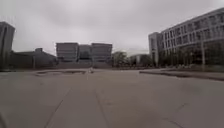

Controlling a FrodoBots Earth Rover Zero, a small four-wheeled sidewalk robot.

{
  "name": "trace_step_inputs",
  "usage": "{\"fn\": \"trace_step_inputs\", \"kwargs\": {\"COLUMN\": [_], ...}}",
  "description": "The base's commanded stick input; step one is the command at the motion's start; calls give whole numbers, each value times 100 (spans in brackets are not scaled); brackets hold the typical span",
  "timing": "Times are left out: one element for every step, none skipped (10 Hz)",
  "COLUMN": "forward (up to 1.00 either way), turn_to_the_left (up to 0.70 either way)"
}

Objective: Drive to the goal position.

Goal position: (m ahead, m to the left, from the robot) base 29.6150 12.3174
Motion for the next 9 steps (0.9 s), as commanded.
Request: {"fn": "trace_step_inputs", "kwargs": {"forward": [70,70,70,70,70,70,70,70,70], "turn_to_the_left": [34,0,0,0,0,0,0,0,0]}}
